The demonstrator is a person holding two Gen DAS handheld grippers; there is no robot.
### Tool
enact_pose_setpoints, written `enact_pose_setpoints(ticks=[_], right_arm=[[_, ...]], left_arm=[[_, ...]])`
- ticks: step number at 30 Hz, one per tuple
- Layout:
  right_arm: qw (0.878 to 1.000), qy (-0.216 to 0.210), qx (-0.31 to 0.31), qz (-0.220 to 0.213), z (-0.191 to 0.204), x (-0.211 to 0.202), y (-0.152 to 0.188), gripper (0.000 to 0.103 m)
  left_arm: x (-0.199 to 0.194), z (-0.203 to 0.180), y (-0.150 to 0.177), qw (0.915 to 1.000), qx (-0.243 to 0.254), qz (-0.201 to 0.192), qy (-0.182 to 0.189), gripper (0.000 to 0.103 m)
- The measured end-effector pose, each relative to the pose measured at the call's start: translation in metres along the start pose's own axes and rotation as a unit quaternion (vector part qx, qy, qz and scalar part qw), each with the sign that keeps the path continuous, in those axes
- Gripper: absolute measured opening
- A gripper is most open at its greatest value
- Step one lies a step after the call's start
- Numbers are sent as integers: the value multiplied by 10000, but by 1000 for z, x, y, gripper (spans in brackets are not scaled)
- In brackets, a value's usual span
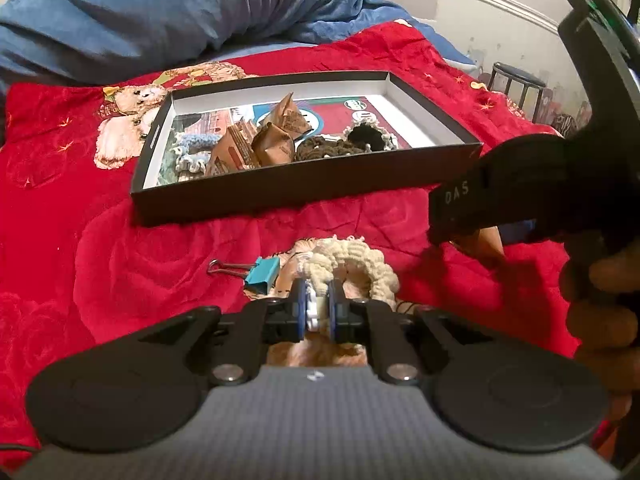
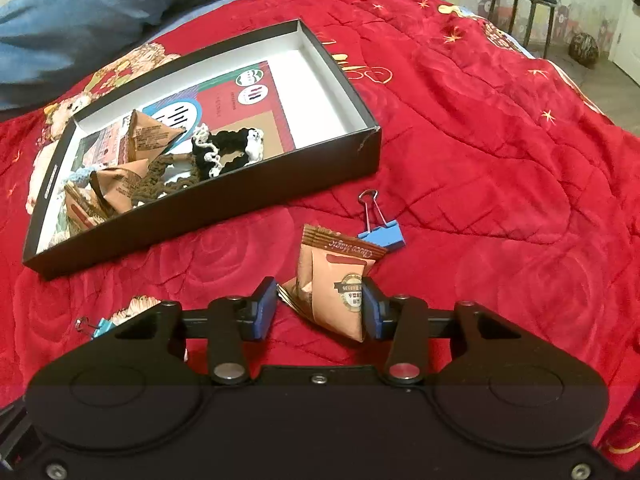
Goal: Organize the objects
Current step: 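Grasp the cream scrunchie with the left tool while the right grasps a pyramid packet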
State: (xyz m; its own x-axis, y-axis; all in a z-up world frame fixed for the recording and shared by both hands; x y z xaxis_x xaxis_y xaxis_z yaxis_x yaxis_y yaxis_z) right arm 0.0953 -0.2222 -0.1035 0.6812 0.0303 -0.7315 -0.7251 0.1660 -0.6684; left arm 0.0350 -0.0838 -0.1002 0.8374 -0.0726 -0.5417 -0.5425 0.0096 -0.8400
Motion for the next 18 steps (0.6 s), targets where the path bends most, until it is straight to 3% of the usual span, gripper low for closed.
enact_pose_setpoints(ticks=[8,18], right_arm=[[9993,-217,183,-262,0,-13,-11,41],[9933,-701,469,-796,4,-34,-33,40]], left_arm=[[-5,2,1,9999,-110,30,37,14],[-21,-2,-16,9992,-195,-267,234,14]])
Point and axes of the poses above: each gripper's, at about its wrist camera, not at the fingertips, and x roughly the way its jaws point, z to its left, y to its underside, the point moved 8 cm from there along x, roughly the way its jaws point, and after that the axes turned 10 degrees about -z, right-handed, at the moved point
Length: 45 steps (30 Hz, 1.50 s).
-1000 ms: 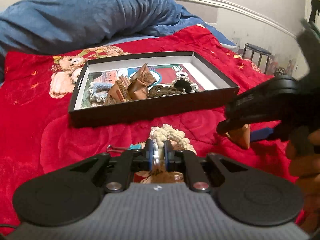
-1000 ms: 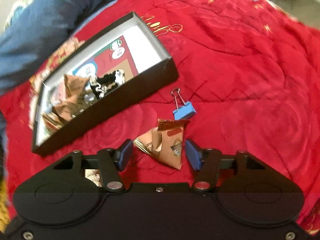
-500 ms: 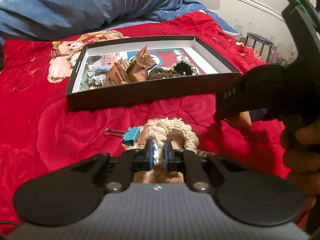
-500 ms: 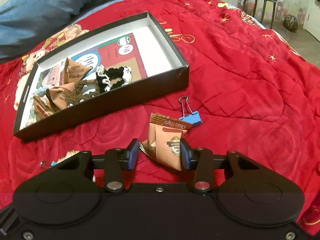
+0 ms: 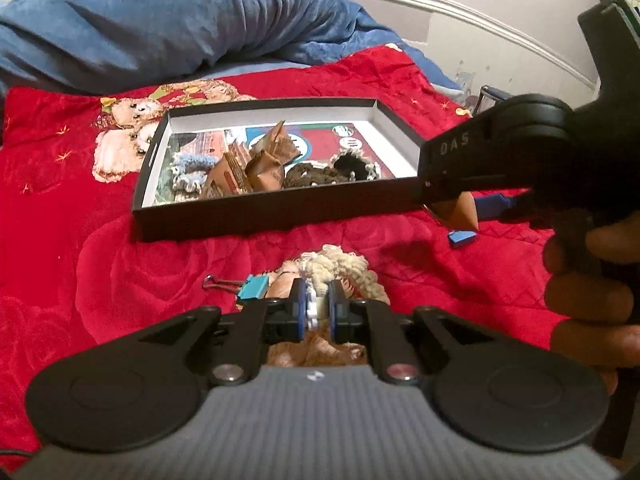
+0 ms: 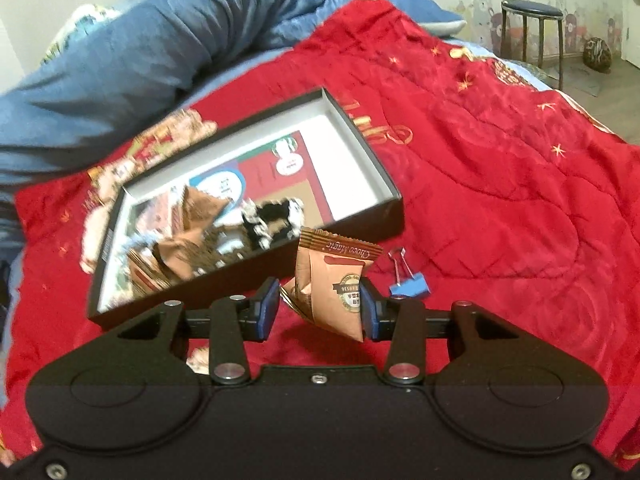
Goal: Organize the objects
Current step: 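Grasp the cream scrunchie with the left tool while the right grasps a pyramid packet, then carry the cream scrunchie and brown packet over the black box with both tools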
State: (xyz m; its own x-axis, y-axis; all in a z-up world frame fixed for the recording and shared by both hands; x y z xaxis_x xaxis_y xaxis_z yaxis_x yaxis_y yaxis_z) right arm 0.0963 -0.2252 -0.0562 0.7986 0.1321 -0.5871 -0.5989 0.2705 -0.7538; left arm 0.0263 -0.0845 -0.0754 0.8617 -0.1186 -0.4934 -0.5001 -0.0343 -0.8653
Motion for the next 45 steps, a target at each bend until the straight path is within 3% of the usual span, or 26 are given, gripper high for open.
enact_pose_setpoints(ticks=[14,20,27,35,40,45], right_arm=[[9876,-1251,483,-816,25,-31,-28,40],[9786,-1666,465,-1115,42,-37,-47,40],[9743,-1930,331,-1117,64,-26,-69,40],[9714,-2174,333,-896,107,28,-105,40],[9698,-2265,364,-832,128,76,-116,40],[9706,-2280,463,-620,140,125,-106,40]], left_arm=[[-25,17,-45,9974,89,-697,-152,14],[-30,38,-82,9934,167,-1090,-329,14],[-20,68,-136,9872,80,-1496,-554,14],[27,100,-185,9858,-58,-1532,-681,14],[64,121,-174,9892,-404,-1283,-589,14],[98,135,-151,9878,-483,-1162,-914,14]])
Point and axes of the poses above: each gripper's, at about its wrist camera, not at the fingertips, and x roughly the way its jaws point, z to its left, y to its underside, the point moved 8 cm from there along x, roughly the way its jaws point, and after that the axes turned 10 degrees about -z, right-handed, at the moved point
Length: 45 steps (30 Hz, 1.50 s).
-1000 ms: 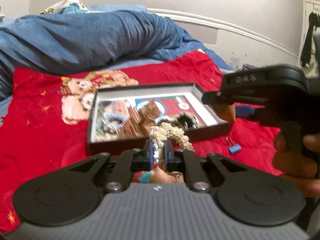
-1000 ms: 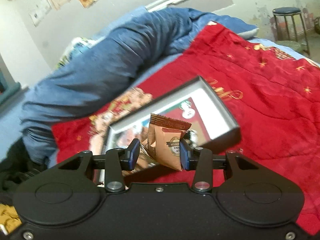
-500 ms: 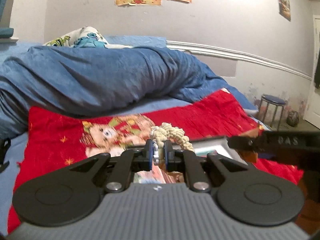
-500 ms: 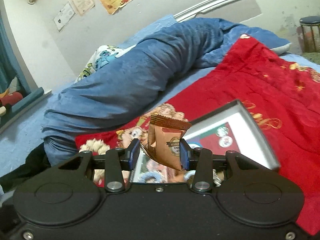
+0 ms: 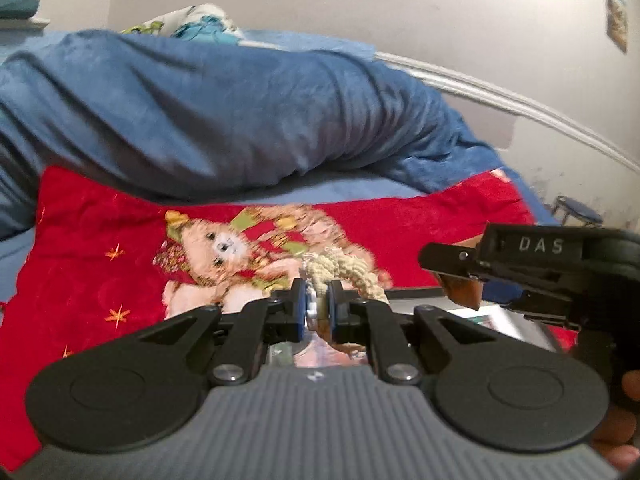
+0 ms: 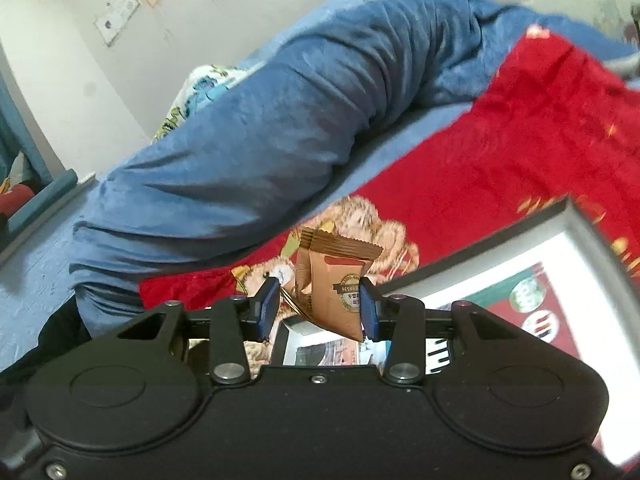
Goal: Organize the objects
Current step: 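Carry the cream scrunchie and brown packet over the black box with both tools, then lower the scrunchie and packet into the box and open both tools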
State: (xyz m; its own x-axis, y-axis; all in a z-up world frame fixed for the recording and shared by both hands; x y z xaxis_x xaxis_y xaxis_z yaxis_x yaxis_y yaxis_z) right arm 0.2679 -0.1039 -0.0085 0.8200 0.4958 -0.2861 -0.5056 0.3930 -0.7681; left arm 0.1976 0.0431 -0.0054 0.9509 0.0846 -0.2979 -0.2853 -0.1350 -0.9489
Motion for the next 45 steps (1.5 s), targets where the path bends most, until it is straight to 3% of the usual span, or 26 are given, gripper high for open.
enact_pose_setpoints(ticks=[6,15,36,41,45], right_arm=[[9991,300,64,283,-19,32,29,41],[9952,760,-156,600,-24,41,58,41],[9932,808,7,835,-33,50,76,41],[9935,782,-12,833,-32,51,78,42],[9937,683,47,886,-30,50,80,47]], left_arm=[[14,-5,19,9974,654,215,-215,15],[21,-5,41,9980,323,546,-21,15],[30,-8,57,9969,303,727,-8,17],[31,-9,58,9968,279,749,76,27],[26,-10,54,9967,247,741,202,54]])
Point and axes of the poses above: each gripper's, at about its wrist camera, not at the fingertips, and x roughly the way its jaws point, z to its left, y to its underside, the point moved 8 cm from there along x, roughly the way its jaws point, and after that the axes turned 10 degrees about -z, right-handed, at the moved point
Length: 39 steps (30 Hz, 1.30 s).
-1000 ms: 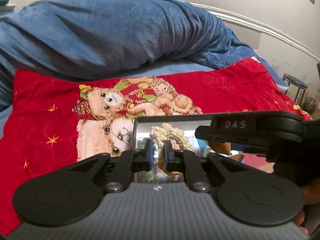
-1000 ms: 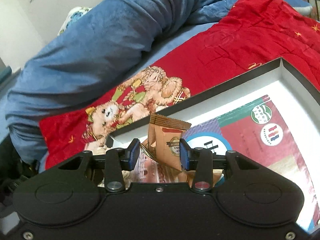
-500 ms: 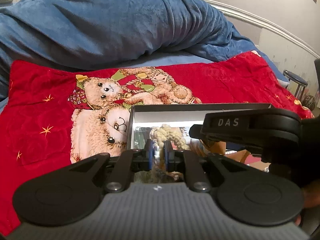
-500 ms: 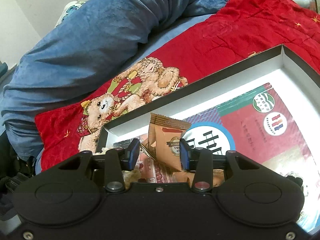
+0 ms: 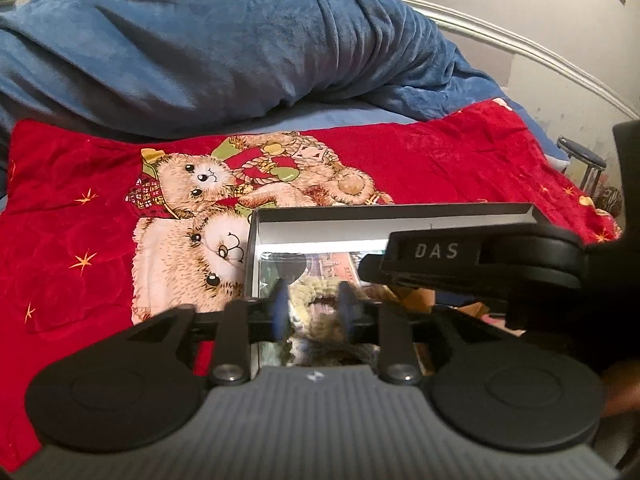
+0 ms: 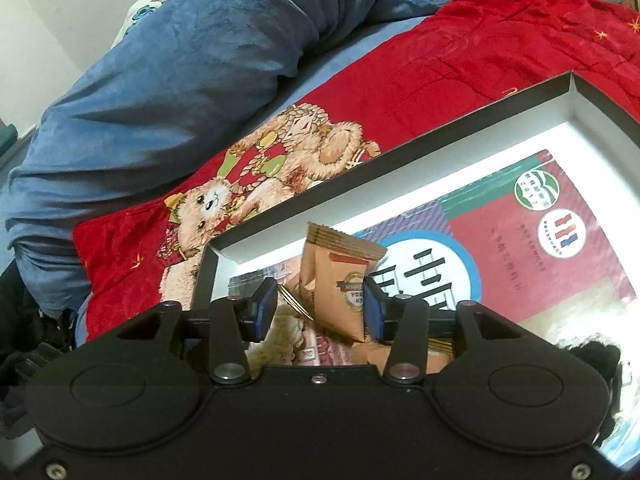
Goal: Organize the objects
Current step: 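Lower the scrunchie and packet into the box and open both tools, then grasp a blue binder clip with the left tool while the right grasps another clip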
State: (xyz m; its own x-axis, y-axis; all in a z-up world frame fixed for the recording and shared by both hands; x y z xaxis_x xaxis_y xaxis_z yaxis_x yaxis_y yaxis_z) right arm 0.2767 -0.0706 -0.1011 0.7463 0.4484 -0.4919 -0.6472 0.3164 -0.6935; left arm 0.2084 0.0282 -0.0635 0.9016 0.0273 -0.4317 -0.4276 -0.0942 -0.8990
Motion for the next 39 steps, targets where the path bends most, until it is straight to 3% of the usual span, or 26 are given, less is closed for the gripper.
enact_pose_setpoints(ticks=[1,4,7,9,10,15,20,26,30,34,39], right_arm=[[10000,-37,-12,28,1,-1,1,47],[10000,-64,-24,-27,4,-6,3,49],[9999,-146,39,-76,6,-12,0,59],[9995,-265,101,-126,9,-16,-3,73],[9994,-305,121,-139,10,-17,-5,75],[9986,-452,52,-258,24,-39,-16,77],[9967,-474,-209,-619,36,-96,-38,80],[9864,188,-1001,-1287,27,-187,-71,83],[9776,581,-1393,-1467,-1,-242,-69,85],[9754,1179,-1492,-1118,-45,-271,-48,84],[9786,1450,-1387,-452,-86,-263,-14,76]], left_arm=[[-2,-1,-1,10000,-31,-35,85,60],[-10,-4,-4,9997,13,-172,178,62],[-17,-3,-5,9995,82,-249,178,71],[-21,-1,-7,9993,47,-273,261,73],[-23,0,-10,9992,51,-296,261,73],[-45,6,-28,9985,-4,-494,223,74],[-83,0,-55,9961,-287,-734,391,79],[-131,-28,-72,9932,-369,-885,658,85],[-160,-43,-63,9930,-207,-837,813,85],[-171,-55,-43,9933,-40,-713,907,85],[-164,-64,0,9945,384,-310,927,85]])
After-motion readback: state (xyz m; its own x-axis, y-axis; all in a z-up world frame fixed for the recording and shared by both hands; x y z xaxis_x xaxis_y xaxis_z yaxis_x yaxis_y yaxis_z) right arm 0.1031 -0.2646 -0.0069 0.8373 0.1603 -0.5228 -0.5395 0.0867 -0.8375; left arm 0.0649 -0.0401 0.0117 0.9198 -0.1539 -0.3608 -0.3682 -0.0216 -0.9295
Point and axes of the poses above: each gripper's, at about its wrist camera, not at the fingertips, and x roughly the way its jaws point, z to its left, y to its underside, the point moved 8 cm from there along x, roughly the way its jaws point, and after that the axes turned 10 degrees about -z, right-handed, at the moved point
